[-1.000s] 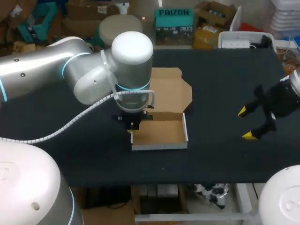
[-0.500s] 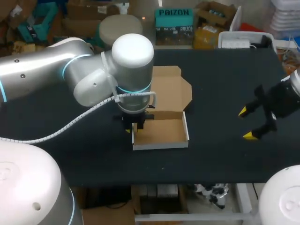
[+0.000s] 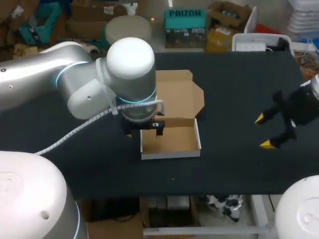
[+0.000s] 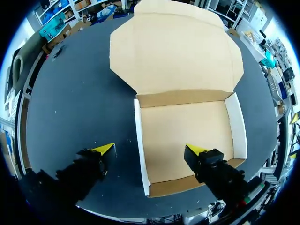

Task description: Assemble the packaging by folding the flat box into shape, placing the metal phone stand inside, and closing the box properly

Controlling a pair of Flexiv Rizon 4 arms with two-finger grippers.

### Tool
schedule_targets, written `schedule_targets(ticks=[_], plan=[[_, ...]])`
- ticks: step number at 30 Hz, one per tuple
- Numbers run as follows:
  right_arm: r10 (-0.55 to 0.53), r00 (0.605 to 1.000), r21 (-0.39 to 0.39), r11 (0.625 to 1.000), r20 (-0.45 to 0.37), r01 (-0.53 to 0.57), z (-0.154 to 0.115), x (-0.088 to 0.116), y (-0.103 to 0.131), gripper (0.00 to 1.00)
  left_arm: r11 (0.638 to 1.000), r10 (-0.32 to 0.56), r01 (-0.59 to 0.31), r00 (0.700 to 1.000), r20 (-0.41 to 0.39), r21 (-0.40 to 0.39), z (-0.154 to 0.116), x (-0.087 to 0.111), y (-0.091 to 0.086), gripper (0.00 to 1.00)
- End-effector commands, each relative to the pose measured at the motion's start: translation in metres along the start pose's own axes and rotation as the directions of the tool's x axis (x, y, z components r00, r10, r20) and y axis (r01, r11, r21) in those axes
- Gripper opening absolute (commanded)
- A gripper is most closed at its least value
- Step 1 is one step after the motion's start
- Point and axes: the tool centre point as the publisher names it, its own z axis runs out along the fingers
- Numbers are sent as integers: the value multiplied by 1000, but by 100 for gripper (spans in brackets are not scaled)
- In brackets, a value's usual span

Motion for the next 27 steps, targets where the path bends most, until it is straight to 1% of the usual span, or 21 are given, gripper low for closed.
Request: schedule_targets(ticks=[1,4,6,7,10,12,15,18,23,26,27], plan=[[-2,1000,-12,1000,3,2,-9,4,-2,100,993,83,-78,995,-56,92,-25,-15,12,100],[0,1000,-14,1000,6,0,-12,4,-2,100,982,148,-138,986,-75,132,-36,-19,16,100],[2,1000,-16,1000,7,-2,-14,5,-2,100,968,209,-191,973,-98,164,-44,-21,20,100],[2,1000,-17,1000,7,-2,-14,5,-2,100,963,225,-207,970,-94,171,-46,-23,21,100],[3,1000,-18,1000,8,-3,-15,5,-2,100,944,296,-272,949,-108,189,-52,-26,27,100],[3,1000,-18,1000,8,-2,-16,6,-2,100,925,349,-321,930,-117,203,-56,-29,31,100],[2,1000,-20,1000,7,-2,-18,7,-1,100,904,400,-370,909,-118,216,-61,-34,38,100],[4,1000,-20,1000,8,-4,-19,8,0,100,897,416,-380,899,-141,224,-67,-41,42,100],[13,1000,-24,1000,6,-13,-24,11,-1,100,880,453,-403,872,-186,252,-82,-48,54,100],[45,999,-15,999,7,-44,-27,13,-1,100,886,443,-399,880,-171,237,-91,-49,58,100],[59,998,-12,998,10,-59,-28,13,0,100,898,419,-381,893,-163,221,-94,-50,59,100]])
